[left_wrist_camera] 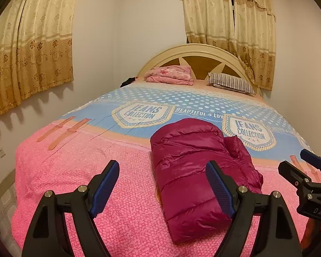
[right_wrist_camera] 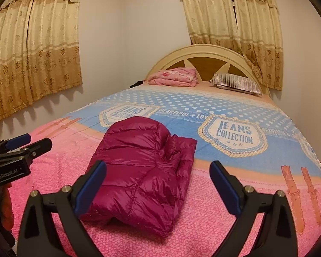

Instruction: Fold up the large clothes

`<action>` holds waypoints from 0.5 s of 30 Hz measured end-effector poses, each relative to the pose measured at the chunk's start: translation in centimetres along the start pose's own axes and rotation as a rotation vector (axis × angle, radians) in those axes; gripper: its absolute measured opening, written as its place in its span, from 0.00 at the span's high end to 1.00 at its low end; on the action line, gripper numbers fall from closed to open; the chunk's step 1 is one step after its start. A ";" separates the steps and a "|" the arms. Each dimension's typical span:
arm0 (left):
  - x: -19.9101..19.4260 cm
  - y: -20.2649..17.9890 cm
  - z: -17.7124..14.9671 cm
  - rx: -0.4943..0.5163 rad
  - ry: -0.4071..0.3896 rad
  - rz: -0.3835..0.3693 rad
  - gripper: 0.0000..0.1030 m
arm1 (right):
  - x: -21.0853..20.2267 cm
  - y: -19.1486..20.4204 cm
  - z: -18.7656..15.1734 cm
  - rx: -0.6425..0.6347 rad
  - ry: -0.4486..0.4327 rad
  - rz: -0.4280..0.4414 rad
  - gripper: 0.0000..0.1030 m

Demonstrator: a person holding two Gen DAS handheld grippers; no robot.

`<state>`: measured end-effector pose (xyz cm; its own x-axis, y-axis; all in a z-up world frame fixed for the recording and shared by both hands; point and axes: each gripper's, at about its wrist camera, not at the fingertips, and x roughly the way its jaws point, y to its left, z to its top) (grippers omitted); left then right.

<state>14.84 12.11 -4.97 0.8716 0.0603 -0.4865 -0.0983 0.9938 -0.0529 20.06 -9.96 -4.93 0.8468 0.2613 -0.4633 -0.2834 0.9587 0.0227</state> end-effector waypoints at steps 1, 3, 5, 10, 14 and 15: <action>0.0 0.0 0.0 -0.001 -0.001 0.001 0.19 | -0.2 0.1 -0.1 -0.001 -0.002 0.001 0.04; 0.0 0.0 0.0 0.000 -0.002 -0.001 0.19 | -0.2 0.1 -0.1 -0.004 -0.004 0.003 0.04; 0.0 0.1 0.0 -0.001 -0.003 0.002 0.19 | -0.2 0.1 -0.1 -0.003 -0.004 0.005 0.04; -0.1 0.3 0.0 0.001 -0.004 0.007 0.19 | -0.5 0.4 -0.1 -0.002 -0.012 0.010 0.04; -0.3 0.3 0.1 -0.003 -0.009 0.013 0.19 | -0.9 0.6 0.0 -0.004 -0.024 0.013 0.04; -0.4 0.3 0.1 -0.004 -0.009 0.013 0.19 | -1.0 0.6 0.0 -0.003 -0.027 0.015 0.04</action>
<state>14.54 12.36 -4.68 0.8747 0.0745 -0.4789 -0.1119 0.9925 -0.0498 19.07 -9.63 -4.48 0.8541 0.2786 -0.4393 -0.2976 0.9543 0.0266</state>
